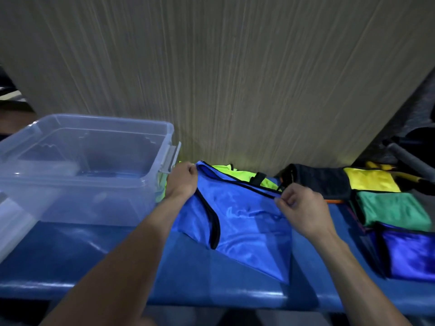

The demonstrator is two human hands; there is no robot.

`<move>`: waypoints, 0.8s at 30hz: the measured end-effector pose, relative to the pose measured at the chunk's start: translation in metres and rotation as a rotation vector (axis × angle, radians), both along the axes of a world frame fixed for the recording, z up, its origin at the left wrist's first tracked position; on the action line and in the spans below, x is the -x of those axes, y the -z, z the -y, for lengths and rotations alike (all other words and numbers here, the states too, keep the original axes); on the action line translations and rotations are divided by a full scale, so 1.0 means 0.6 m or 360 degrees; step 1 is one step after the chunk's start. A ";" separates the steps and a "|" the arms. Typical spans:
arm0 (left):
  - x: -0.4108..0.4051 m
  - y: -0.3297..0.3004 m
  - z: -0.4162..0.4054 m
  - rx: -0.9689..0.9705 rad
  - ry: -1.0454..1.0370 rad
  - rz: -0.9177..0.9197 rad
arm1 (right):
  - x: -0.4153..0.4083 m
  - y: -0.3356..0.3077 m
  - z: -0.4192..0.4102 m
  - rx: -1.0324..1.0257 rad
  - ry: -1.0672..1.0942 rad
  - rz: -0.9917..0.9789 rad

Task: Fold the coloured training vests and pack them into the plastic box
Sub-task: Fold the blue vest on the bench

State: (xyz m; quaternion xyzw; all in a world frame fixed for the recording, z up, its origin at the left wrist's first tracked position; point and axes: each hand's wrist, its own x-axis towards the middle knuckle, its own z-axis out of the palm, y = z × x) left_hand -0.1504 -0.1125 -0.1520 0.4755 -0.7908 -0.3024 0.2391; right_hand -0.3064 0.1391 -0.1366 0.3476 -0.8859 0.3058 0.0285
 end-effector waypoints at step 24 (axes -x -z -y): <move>0.055 0.005 -0.086 0.0932 0.0778 0.0128 | 0.053 0.057 -0.039 0.0019 -0.0181 0.0084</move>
